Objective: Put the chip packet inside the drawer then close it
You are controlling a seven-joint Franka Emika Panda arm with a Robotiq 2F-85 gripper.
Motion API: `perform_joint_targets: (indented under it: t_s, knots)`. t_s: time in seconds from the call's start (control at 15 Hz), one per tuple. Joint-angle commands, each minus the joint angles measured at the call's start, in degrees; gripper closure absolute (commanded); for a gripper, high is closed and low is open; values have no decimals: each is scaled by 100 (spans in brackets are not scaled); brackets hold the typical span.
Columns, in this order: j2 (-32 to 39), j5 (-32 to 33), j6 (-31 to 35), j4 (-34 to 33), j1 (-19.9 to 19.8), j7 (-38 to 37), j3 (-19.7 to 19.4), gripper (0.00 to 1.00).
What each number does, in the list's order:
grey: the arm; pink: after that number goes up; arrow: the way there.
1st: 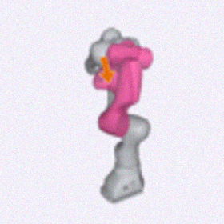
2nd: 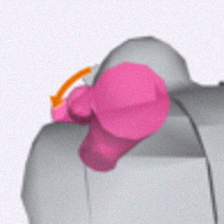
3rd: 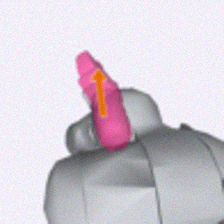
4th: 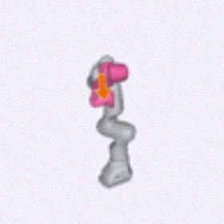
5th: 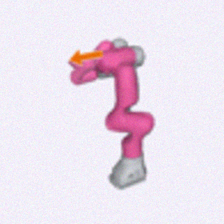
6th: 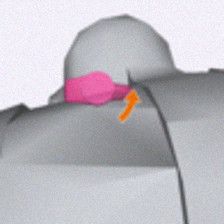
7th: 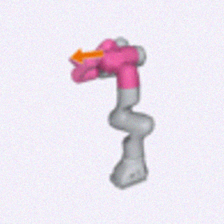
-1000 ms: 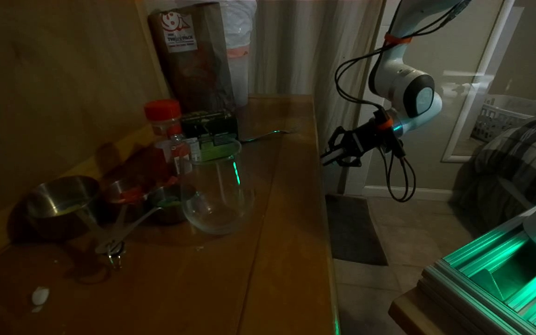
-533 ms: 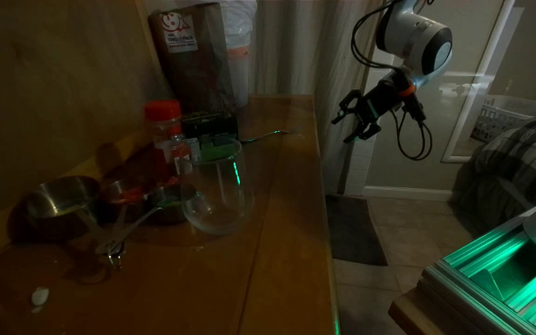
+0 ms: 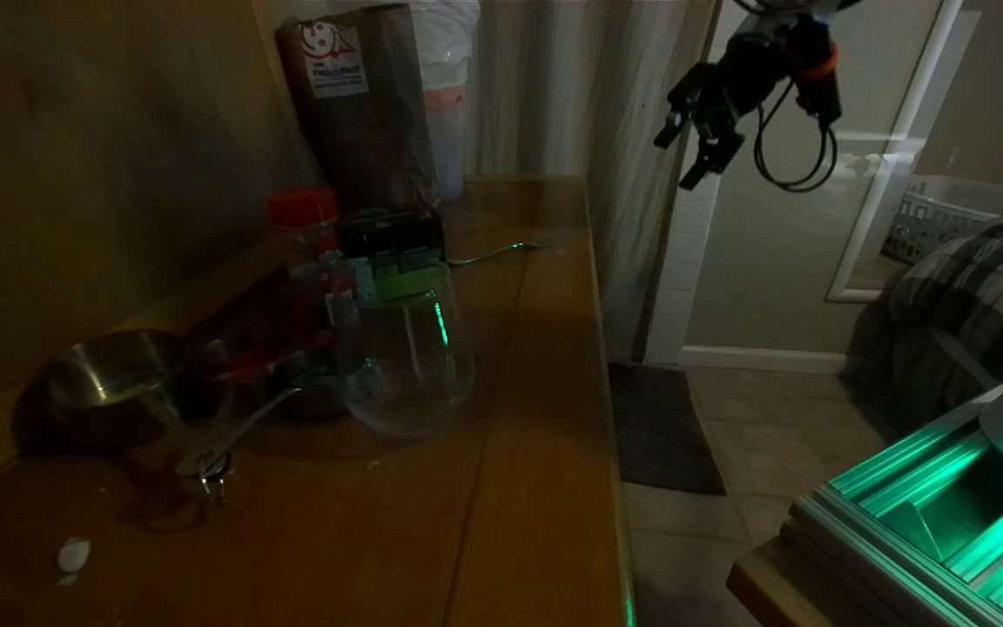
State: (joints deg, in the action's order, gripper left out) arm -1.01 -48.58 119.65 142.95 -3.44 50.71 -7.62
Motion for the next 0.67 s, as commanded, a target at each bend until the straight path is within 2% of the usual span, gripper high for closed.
perform_joint_targets:
  t_s: [0.0,0.33,0.6]
  knots:
    - [-1180,725,375,570,51,-102,261,0]
    - [-2258,1297,837,1015,269,72,514,0]
    - [-2908,1692,1413,1377,570,257,549,0]
